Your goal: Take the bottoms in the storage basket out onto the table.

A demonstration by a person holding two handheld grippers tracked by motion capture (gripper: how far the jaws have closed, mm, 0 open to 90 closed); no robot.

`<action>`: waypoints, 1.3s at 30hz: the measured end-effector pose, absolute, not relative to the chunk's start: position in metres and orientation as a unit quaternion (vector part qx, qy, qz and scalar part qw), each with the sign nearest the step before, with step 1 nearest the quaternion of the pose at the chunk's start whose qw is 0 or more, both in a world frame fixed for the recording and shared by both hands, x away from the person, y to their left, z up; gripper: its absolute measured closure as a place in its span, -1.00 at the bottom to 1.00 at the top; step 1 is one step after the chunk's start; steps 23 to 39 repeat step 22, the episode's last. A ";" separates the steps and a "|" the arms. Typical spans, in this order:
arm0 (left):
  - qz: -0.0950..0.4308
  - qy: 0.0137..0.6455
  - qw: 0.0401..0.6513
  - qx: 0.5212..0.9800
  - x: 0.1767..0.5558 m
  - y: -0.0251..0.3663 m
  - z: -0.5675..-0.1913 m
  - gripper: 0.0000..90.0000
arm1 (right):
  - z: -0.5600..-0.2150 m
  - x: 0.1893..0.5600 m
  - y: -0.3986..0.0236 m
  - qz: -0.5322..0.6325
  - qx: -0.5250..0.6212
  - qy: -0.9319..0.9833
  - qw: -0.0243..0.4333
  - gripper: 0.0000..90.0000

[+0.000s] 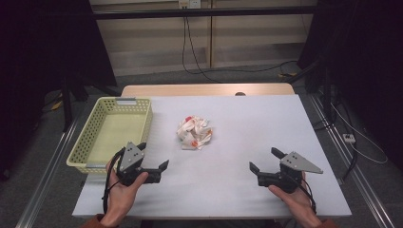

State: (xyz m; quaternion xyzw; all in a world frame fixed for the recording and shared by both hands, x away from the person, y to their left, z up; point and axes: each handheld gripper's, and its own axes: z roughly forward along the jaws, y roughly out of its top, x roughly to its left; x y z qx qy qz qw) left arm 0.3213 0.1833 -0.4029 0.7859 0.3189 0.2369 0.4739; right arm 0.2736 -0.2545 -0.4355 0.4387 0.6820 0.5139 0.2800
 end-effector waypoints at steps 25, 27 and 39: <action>0.235 0.347 0.513 0.749 0.312 0.205 -0.412 -0.91 | -0.434 0.272 -0.256 0.519 0.435 0.681 0.280 -0.90; 0.235 0.347 0.513 0.749 0.312 0.205 -0.412 -0.91 | -0.434 0.272 -0.256 0.519 0.435 0.681 0.280 -0.90; 0.235 0.347 0.513 0.749 0.312 0.205 -0.412 -0.91 | -0.434 0.272 -0.256 0.519 0.435 0.681 0.280 -0.90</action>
